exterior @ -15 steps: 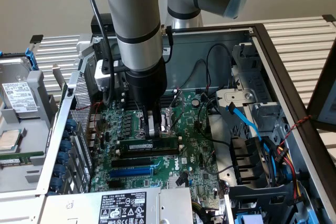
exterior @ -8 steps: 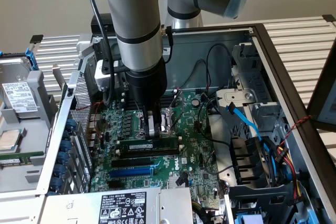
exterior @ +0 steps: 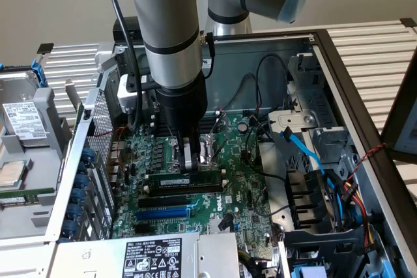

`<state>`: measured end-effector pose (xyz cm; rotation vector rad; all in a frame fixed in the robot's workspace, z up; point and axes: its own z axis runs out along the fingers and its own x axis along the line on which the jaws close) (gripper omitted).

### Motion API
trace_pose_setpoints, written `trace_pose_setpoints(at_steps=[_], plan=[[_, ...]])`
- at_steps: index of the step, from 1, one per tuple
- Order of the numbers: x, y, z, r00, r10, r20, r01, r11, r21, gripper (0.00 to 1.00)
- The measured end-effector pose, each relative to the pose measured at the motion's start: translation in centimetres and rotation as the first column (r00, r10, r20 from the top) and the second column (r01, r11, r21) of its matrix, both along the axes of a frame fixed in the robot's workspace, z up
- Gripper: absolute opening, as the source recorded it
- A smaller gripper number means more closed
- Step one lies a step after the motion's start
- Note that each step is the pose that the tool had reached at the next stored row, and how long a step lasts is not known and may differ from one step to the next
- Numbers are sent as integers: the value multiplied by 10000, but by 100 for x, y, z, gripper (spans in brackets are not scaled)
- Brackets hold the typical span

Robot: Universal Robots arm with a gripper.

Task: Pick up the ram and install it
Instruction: 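Insert the ram into the slot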

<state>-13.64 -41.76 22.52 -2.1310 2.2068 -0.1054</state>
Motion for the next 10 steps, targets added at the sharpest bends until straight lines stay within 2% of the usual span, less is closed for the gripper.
trace_pose_setpoints(at_steps=[6, 7, 10], plan=[[0, 0, 0, 10000, 1, 0, -1, 10000, 1, 15], [0, 0, 0, 10000, 0, 0, 0, 10000, 0, 21], [0, 0, 0, 10000, 0, 0, 0, 10000, 1, 21]])
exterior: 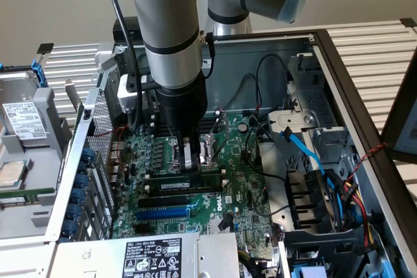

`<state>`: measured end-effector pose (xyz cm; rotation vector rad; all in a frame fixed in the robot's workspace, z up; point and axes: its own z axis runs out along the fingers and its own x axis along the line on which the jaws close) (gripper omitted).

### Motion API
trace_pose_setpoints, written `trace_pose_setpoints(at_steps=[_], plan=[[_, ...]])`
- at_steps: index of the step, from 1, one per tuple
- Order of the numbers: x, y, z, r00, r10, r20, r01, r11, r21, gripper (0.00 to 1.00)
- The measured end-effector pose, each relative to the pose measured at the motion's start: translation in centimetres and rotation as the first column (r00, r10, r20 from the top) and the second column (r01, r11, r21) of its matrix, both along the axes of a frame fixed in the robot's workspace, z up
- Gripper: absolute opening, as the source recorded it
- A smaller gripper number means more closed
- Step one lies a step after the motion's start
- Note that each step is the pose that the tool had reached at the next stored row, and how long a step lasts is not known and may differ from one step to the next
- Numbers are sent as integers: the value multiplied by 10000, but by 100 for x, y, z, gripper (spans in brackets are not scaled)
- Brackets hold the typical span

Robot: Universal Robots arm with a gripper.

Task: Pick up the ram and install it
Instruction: 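Insert the ram into the slot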

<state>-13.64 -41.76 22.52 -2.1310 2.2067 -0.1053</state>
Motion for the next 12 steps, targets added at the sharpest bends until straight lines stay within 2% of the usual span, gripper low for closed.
trace_pose_setpoints(at_steps=[5, 8, 9, 10, 12], plan=[[0, 0, 21, 10000, -1, -8, 1, 10000, 1, 21], [5, -1, 113, 10000, 0, -80, 0, 10000, 1, 21], [8, -2, 137, 9999, 0, -121, 0, 10000, -1, 21], [13, -4, 153, 9998, 0, -201, 0, 10000, 0, 21], [21, -7, 169, 9992, 0, -399, 0, 10000, 0, 21]])
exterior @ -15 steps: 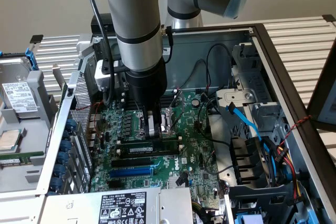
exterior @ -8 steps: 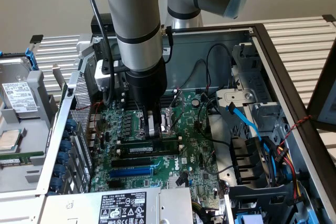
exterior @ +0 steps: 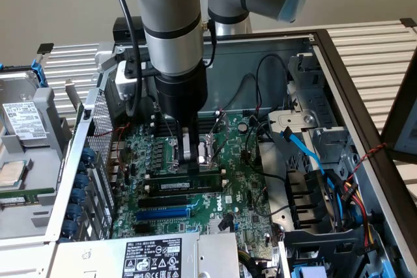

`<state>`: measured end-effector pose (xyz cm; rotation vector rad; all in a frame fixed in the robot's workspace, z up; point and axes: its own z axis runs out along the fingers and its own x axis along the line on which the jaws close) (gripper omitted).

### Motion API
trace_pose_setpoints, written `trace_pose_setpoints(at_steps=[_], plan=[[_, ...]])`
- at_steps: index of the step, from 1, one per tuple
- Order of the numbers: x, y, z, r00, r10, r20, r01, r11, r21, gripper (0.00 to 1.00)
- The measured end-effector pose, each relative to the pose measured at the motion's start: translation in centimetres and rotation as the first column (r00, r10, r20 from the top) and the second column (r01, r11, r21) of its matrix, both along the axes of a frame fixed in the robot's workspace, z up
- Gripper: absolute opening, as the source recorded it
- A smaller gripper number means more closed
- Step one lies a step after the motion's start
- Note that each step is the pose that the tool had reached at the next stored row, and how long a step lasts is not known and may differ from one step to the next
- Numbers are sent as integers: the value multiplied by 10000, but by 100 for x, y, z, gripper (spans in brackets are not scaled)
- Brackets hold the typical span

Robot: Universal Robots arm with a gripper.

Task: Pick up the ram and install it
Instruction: 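Insert the ram into the slot, then press down the ram until it locks into place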

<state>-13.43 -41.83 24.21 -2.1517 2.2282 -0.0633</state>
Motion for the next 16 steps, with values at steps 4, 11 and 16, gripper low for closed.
trace_pose_setpoints(at_steps=[4, 11, 16], plan=[[18, -4, 27, 9992, 0, -397, 0, 10000, 3, 21], [27, -4, 29, 9990, 0, -439, 0, 10000, 2, 21], [27, -4, 29, 9990, 0, -439, 0, 10000, 2, 21]])
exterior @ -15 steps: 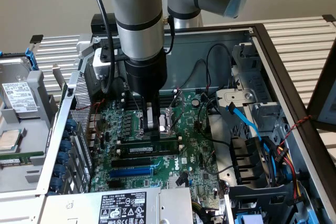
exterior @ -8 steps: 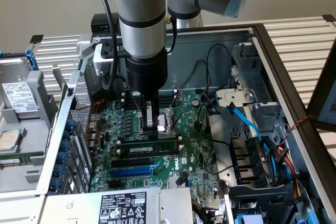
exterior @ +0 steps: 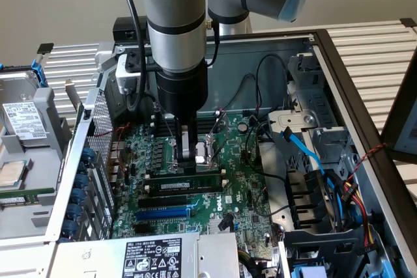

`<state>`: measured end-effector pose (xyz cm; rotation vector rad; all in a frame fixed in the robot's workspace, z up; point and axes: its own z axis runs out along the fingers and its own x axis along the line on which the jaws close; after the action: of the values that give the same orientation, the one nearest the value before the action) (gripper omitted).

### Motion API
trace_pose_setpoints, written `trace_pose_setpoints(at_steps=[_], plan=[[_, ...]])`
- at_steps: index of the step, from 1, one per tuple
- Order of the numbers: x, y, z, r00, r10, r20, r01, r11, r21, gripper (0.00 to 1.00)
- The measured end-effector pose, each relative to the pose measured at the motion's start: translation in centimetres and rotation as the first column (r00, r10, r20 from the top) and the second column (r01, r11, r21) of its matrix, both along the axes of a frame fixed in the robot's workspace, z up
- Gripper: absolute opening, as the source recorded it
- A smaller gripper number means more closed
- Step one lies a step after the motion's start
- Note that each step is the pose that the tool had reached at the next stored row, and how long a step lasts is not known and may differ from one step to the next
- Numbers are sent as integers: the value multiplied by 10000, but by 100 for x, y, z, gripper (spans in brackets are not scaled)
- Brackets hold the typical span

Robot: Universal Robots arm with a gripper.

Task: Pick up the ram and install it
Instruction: 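Press down the ram until it locks into place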

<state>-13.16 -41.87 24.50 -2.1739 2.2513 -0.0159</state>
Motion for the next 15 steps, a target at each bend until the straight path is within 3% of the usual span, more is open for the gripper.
trace_pose_setpoints(at_steps=[4, 5, 9, 14, 15], plan=[[0, 0, 0, 10000, 0, 1, 0, 10000, 0, 23], [0, 0, 0, 10000, 0, 0, 0, 10000, 1, 29], [0, 0, 0, 10000, 0, 0, 0, 10000, 0, 29], [0, 0, 0, 10000, 0, 1, 0, 10000, 1, 11], [0, 0, 0, 10000, 0, 0, 0, 10000, 0, 11]])
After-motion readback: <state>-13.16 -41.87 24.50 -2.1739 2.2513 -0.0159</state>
